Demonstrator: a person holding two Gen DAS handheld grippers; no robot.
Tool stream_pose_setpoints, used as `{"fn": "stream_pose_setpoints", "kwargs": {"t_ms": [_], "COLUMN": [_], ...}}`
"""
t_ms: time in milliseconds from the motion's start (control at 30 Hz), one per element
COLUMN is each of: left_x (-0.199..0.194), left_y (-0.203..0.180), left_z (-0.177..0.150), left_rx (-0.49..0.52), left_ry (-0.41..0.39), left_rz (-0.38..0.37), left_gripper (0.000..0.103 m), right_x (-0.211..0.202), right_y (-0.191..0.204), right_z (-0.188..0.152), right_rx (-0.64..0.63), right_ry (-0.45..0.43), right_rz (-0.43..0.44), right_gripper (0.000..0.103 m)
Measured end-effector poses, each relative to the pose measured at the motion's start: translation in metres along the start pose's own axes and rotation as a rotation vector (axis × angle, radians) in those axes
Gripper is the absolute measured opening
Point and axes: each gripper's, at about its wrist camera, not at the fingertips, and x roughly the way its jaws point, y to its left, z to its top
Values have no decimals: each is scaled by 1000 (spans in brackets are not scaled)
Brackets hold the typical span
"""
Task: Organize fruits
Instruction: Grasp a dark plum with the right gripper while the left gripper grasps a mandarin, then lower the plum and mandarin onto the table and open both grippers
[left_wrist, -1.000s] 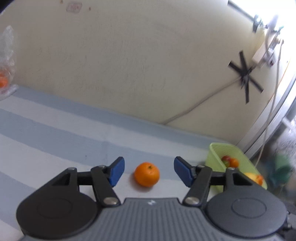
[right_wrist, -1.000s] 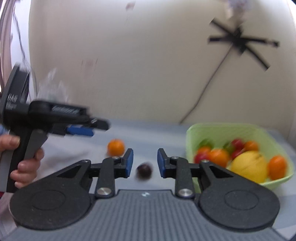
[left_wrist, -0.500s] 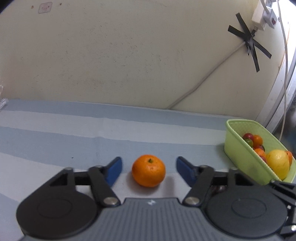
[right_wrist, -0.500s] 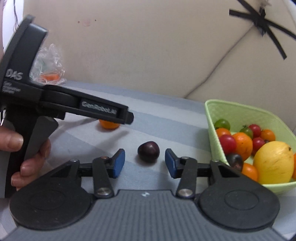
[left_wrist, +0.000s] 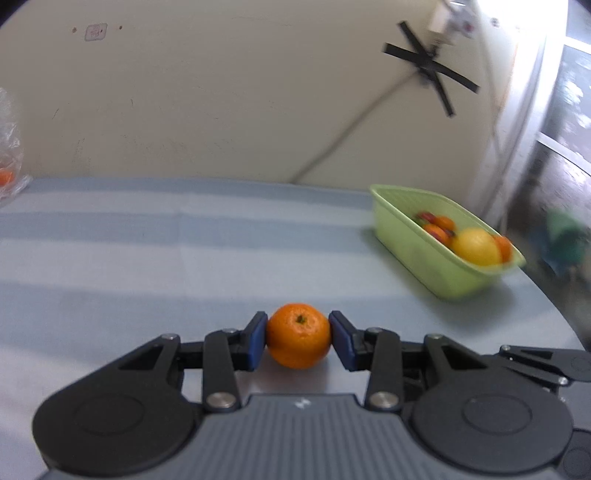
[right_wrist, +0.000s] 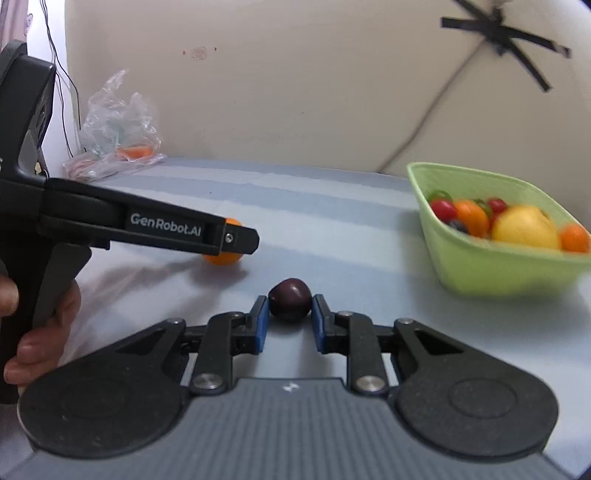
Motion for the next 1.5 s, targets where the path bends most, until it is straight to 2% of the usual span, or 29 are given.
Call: {"fn": "stream_pose_setpoints", "kwargs": {"t_ms": [167,300,467,700,833,933,1100,1267,1500], "left_x": [-25,-35,-46,-44,-44,-42,-41,-36,-35], "left_y": [-25,-34,-36,-38,-36,-38,-39,-48,-53], "left_z": [-28,-42,-55,-60,-61,-60,-59,-58,-61], "left_rx": [36,43,52,64,68,78,77,116,139], "left_ry": [-9,-16,-54,-65,-62,-57,-56,-41,-37], "left_rz": [8,31,77,90,71,60,56,81,112], "left_gripper": [37,37,39,42,54,60,63,73,74], "right_x": [-42,-59,-61,-62,-61,-61,-62,-64,-66], "right_y": [7,12,6,10,8,7,9,7,9], "right_z": [-27,-42,-51,-55,-56,-56,-56,-57,-58], "right_rx": [51,33,33,-3,3,16,12,38,42], "right_ry": [-44,-84,-83,-75,-72,-71,-77,-86,-106], "right_rz": [-19,-76,-110,-129,-122,-100,-97,-93,-104], "right_gripper": [27,27,28,31,32,40,43,44,46]}}
